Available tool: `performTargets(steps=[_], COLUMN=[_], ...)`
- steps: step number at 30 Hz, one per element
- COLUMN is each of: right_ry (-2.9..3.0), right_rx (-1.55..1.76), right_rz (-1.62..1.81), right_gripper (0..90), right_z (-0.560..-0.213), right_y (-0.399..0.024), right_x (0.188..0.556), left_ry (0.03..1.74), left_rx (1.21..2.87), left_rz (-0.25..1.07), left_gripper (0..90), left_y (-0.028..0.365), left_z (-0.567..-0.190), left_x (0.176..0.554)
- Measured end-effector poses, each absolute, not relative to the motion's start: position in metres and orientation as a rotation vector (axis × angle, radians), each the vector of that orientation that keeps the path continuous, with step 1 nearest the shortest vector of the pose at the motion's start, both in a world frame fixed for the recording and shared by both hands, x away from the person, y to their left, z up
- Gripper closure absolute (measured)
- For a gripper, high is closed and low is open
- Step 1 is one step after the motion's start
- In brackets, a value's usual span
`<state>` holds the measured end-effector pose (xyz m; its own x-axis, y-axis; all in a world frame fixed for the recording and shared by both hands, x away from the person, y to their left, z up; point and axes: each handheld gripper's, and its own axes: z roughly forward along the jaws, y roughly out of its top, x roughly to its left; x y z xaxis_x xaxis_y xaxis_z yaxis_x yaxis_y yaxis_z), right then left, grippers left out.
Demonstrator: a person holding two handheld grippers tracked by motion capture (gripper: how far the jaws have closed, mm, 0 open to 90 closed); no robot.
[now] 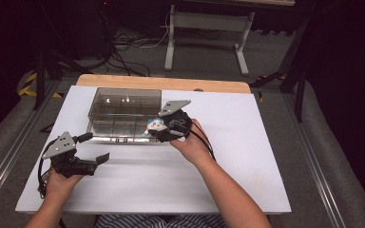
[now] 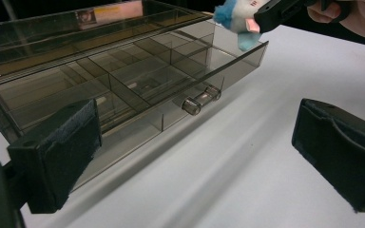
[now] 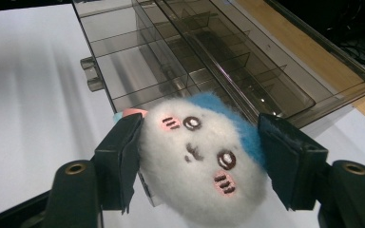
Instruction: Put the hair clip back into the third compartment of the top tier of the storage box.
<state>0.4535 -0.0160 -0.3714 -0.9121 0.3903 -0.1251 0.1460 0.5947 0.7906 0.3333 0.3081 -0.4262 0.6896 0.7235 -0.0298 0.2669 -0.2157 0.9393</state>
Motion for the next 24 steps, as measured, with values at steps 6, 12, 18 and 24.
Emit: performTargets(steps=[6, 12, 18, 24], right_ry=[2.543, 2.546, 2.554, 2.561], right_rx=[0.429, 0.414, 0.402, 0.389], right_rz=[1.21, 1.197, 1.183, 1.182], right_gripper=[34.5, 34.5, 34.3, 34.3], right_z=[-0.37, -0.37, -0.373, -0.375], right_y=[-0.009, -0.001, 0.006, 0.011], right_x=[0.457, 0.459, 0.46, 0.461], left_ry=[0.787, 0.785, 0.783, 0.781], left_rx=[1.78, 1.776, 1.776, 1.777], left_rz=[0.509, 0.512, 0.508, 0.505], left_gripper=[3.9, 3.9, 3.9, 3.9], left_y=[0.309, 0.31, 0.31, 0.309], left_z=[-0.426, -0.426, -0.425, -0.425], left_x=[0.333, 0.333, 0.333, 0.333])
